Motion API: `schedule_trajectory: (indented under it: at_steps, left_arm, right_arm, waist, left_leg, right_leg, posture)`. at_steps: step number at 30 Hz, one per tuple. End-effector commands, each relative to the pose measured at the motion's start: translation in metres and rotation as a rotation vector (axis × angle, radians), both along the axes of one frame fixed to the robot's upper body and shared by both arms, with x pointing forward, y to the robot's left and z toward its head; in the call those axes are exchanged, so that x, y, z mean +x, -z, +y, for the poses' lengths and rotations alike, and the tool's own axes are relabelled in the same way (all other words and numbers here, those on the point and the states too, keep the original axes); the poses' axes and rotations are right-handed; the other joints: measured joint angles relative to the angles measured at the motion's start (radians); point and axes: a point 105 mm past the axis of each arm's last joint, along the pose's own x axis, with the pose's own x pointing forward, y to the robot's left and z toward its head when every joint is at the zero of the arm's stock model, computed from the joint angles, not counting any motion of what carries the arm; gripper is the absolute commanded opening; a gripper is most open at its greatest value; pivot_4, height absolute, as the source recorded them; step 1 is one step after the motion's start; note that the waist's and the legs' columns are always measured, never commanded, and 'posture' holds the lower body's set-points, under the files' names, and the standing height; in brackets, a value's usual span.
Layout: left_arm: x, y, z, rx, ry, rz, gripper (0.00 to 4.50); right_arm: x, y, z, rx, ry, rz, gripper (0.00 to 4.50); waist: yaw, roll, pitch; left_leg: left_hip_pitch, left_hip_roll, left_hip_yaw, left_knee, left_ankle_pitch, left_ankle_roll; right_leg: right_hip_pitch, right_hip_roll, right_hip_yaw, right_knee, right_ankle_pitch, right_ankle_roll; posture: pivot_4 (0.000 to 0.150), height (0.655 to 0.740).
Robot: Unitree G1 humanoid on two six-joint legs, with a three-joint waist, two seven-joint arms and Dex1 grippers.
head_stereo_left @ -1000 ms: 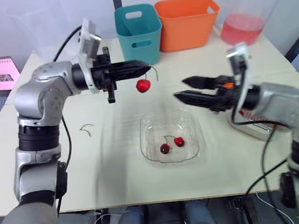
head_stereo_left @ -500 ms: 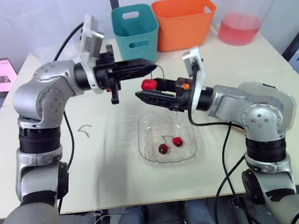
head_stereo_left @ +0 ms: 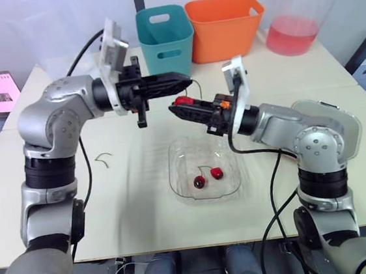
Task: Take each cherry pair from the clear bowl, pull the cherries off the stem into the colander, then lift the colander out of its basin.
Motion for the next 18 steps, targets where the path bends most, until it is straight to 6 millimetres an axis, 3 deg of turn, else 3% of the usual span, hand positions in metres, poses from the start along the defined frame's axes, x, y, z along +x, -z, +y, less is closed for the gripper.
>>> schedule_trajectory:
  at_steps: [1,18]
  left_arm:
    - [-0.003,-0.006,0.0,-0.011,0.008,-0.03,0.0]
    - [0.002,-0.013,0.0,-0.023,0.002,-0.052,0.0]
  right_arm:
    - [-0.009,-0.011,0.004,0.023,-0.032,-0.043,0.64]
    - [-0.021,0.041,0.001,-0.187,-0.056,0.002,0.64]
  waist:
    - [0.0,0.0,0.0]
    - [0.0,0.0,0.0]
  left_leg:
    - [0.0,0.0,0.0,0.0,0.0,0.0]
    - [0.0,0.0,0.0,0.0,-0.001,0.001]
  right_leg:
    - [0.0,0.0,0.0,0.0,0.0,0.0]
    - [0.0,0.001,0.0,0.0,0.0,0.0]
  posture:
    - [0.15,0.74]
    - [0.15,0.74]
